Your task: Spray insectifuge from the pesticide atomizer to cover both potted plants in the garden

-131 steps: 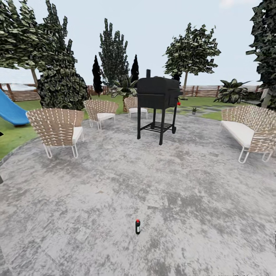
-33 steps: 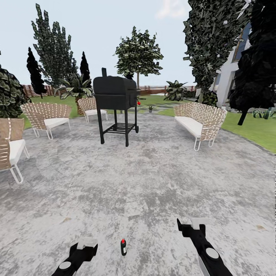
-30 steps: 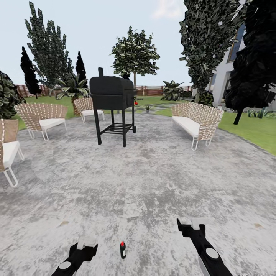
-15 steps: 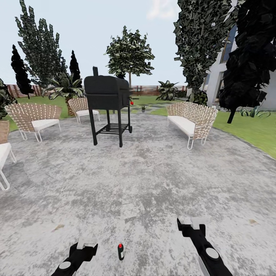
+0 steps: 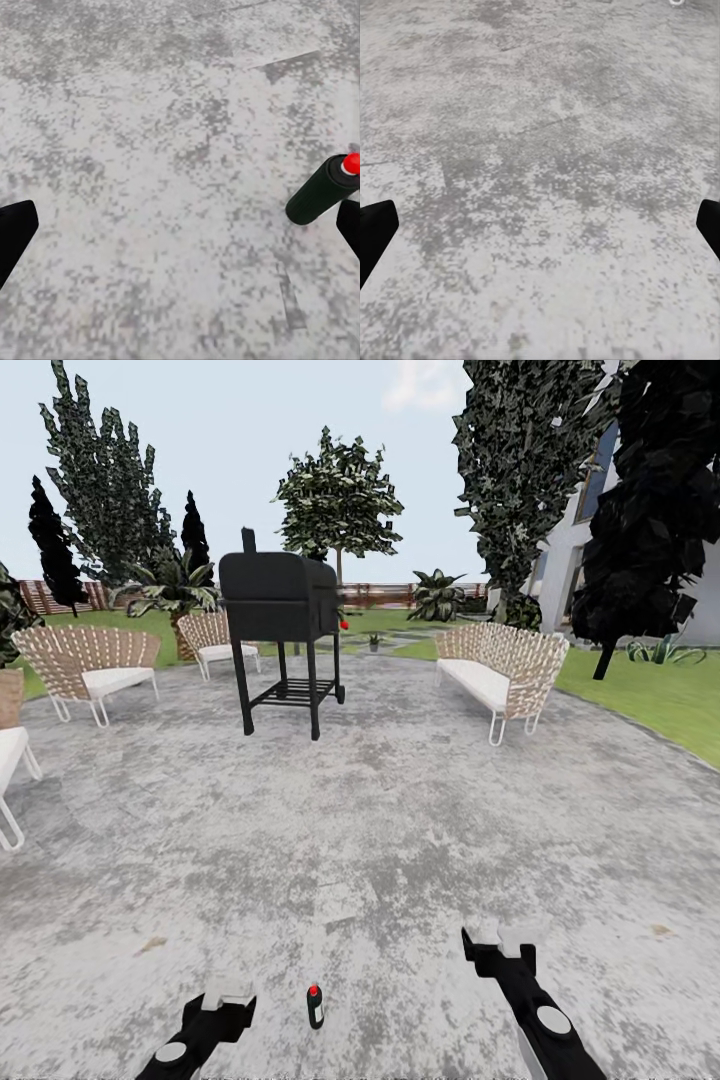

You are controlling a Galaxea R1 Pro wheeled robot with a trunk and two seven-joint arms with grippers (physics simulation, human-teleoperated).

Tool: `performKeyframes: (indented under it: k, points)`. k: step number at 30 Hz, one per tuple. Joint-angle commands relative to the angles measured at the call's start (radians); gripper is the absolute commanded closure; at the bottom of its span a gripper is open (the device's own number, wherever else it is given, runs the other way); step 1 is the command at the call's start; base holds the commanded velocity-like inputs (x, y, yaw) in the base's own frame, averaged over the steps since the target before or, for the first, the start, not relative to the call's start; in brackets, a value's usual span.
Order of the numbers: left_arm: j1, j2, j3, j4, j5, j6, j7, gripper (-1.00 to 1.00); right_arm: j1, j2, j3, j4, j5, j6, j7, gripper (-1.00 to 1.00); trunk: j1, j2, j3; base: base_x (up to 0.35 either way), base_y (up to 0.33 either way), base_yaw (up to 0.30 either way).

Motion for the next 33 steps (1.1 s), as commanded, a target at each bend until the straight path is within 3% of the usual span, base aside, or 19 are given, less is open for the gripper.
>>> performKeyframes:
  k: [1,10,33]
  points:
    - [-0.001,0.000,0.000,0.001,-0.005,-0.003,-0.002,-1.00,0.000,0.000,0.000,0.000,0.000,-0.003,0.000,-1.00,0.004,-0.008,-0.004,0.000,0.000,0.000]
    - [-0.002,0.004,-0.001,0.001,-0.005,-0.002,-0.003,-1.00,0.000,-0.001,-0.003,0.002,0.001,-0.002,0.000,-1.00,0.038,-0.071,-0.039,0.000,0.000,0.000]
    - [-0.002,0.008,0.003,0.001,-0.006,-0.002,-0.003,-1.00,0.000,0.000,-0.007,0.011,0.000,-0.001,-0.003,-1.00,0.049,-0.076,-0.165,0.000,0.000,0.000]
